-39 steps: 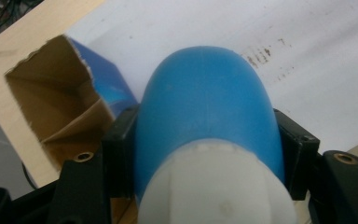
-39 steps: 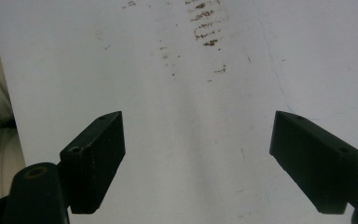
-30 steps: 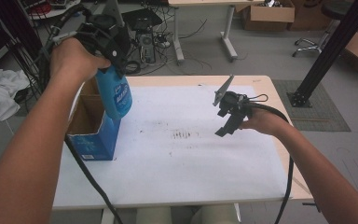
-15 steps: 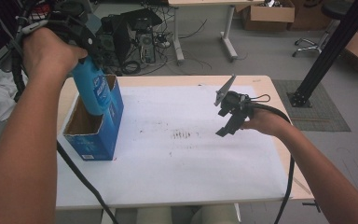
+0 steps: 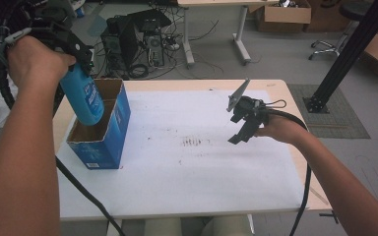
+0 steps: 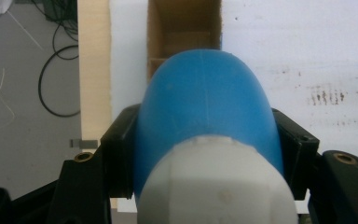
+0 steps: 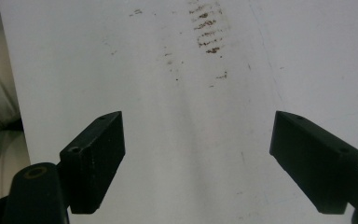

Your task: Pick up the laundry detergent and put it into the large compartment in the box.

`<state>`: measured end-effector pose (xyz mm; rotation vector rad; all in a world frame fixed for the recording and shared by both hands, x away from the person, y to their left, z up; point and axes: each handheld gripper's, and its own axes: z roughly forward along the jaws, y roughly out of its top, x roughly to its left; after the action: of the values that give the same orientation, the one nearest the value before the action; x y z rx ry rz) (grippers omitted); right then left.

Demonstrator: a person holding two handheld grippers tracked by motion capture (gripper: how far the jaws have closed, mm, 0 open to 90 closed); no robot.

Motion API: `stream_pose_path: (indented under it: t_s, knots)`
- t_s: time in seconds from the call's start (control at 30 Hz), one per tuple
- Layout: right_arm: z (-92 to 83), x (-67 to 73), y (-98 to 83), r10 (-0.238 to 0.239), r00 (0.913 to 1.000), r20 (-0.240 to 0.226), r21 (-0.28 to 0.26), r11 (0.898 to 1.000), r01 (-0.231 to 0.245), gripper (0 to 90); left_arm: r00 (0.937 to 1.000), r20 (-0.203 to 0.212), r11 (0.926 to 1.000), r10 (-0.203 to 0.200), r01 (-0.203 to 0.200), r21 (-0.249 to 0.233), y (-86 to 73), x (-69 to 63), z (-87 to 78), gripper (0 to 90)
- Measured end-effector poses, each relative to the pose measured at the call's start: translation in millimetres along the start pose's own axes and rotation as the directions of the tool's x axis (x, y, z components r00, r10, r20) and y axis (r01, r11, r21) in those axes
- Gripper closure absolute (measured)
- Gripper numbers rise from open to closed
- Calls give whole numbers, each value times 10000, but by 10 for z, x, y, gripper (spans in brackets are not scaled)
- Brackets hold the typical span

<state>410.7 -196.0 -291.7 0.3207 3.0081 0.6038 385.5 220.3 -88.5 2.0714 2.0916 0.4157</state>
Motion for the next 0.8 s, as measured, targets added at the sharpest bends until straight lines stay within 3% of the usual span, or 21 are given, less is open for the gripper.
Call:
stream_pose_path:
  t_s: [0.37, 0.8]
  knots:
    - [12, 1, 4, 80, 10000, -17, 92, 9999, -80, 178, 9999, -6, 9998, 112, -112, -148, -43, 77, 266, 381]
    - [22, -19, -14, 122, 9999, 4, 187, 9998, -122, 178, 9993, 203, 9995, 318, -319, 66, -101, 131, 708, 381]
